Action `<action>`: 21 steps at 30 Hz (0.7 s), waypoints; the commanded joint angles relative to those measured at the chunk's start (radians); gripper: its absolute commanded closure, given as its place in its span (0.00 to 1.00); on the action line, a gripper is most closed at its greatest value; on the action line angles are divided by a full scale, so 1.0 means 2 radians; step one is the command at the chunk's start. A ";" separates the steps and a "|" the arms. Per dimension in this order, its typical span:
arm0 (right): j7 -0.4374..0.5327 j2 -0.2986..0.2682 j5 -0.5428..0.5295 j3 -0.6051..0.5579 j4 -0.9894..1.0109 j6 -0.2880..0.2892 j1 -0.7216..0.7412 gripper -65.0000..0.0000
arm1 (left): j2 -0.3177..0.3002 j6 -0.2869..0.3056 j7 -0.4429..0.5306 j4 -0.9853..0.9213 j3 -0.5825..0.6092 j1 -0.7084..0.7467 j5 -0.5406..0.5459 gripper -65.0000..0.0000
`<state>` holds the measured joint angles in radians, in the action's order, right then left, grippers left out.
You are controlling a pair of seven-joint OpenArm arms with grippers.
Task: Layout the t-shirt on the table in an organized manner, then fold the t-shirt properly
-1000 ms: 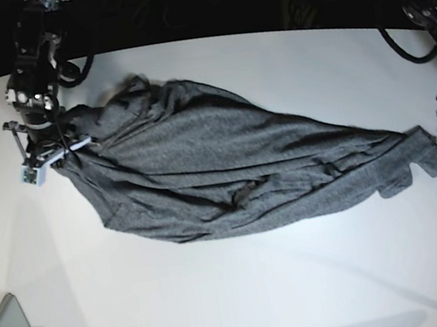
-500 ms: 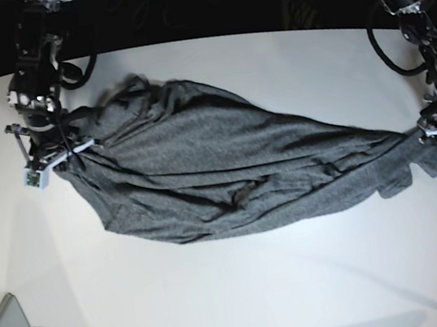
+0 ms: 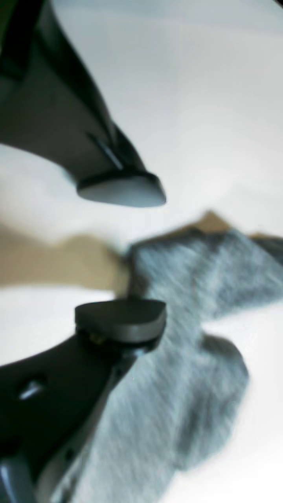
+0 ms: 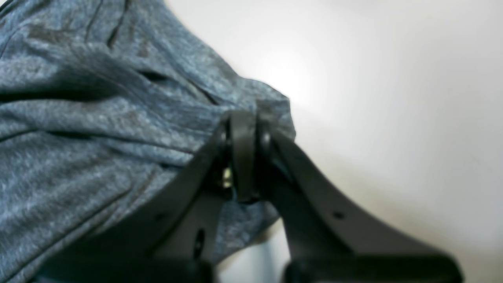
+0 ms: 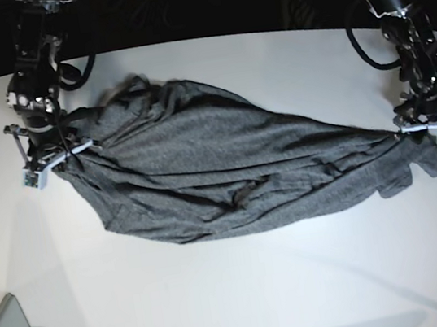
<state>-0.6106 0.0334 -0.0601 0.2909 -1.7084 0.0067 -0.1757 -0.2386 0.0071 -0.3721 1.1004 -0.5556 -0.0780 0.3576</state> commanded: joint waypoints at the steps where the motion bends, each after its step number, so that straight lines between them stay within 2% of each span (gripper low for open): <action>1: 0.010 -0.002 0.000 0.000 -0.009 0.000 0.004 1.00 | -0.010 -0.001 0.001 0.000 -0.002 -0.017 0.002 0.45; 10: 0.011 -0.002 0.000 0.000 0.018 0.000 0.010 1.00 | -0.011 -0.001 0.003 -0.042 -0.001 -0.033 0.002 0.48; 12: 0.010 -0.002 0.000 0.000 0.019 0.000 0.012 1.00 | -0.010 -0.001 0.003 -0.043 -0.001 -0.036 0.001 0.59; 16: 0.010 -0.002 0.000 0.000 0.019 0.000 0.012 1.00 | -0.010 -0.001 0.003 -0.044 -0.001 -0.037 -0.002 1.00; 19: 0.010 -0.002 0.000 0.000 0.019 0.000 0.012 1.00 | -0.011 -0.001 0.000 -0.041 -0.002 -0.037 0.002 0.97; 21: 0.010 -0.002 0.000 0.000 0.017 0.000 0.013 1.00 | -0.011 -0.001 -0.002 -0.025 -0.006 -0.036 0.003 1.00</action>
<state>-0.6102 0.0334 -0.0601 0.2905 -1.6520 0.0067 -0.1616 -0.2485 0.0029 -0.3904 1.0317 -0.5632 -0.1383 0.3603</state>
